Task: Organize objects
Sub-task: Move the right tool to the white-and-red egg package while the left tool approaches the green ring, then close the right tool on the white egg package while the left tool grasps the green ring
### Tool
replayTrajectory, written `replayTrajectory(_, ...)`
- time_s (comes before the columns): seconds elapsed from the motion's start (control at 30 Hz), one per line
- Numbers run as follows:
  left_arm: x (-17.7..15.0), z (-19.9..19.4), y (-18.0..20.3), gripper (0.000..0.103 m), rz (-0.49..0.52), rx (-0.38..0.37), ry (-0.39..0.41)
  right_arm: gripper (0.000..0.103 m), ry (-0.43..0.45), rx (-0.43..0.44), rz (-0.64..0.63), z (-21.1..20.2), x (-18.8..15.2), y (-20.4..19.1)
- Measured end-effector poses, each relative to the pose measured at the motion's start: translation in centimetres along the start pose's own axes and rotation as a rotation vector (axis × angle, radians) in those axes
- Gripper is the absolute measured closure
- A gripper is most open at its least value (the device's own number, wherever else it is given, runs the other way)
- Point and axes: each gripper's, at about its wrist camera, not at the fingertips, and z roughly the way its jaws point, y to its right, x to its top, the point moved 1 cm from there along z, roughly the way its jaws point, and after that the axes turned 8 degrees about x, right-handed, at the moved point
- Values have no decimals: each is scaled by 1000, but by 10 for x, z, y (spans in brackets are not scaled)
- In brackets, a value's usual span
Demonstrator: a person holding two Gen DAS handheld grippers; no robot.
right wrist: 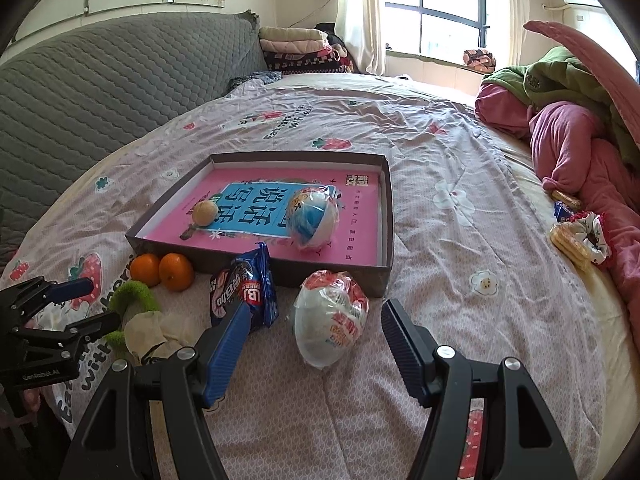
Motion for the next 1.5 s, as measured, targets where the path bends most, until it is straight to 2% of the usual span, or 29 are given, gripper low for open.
replayTrajectory(0.33, -7, 17, -6, 32, -18, 29, -45, 35, -19, -15, -13, 5, -4, -2)
replayTrajectory(0.63, -11, 31, -9, 32, -17, 75, -47, 35, -47, -41, 9, 11, -6, 7)
replayTrajectory(1.07, -10, 39, -13, 32, -48, 62, -24, 35, -116, -72, 8, 37, -12, 16)
replayTrajectory(1.4, -8, 39, -14, 32, -69, 51, -12, 35, -124, -87, -14, 55, -12, 12)
replayTrajectory(1.5, -8, 39, -16, 39, -81, 49, -8, 35, -128, -103, -23, 60, -13, 12)
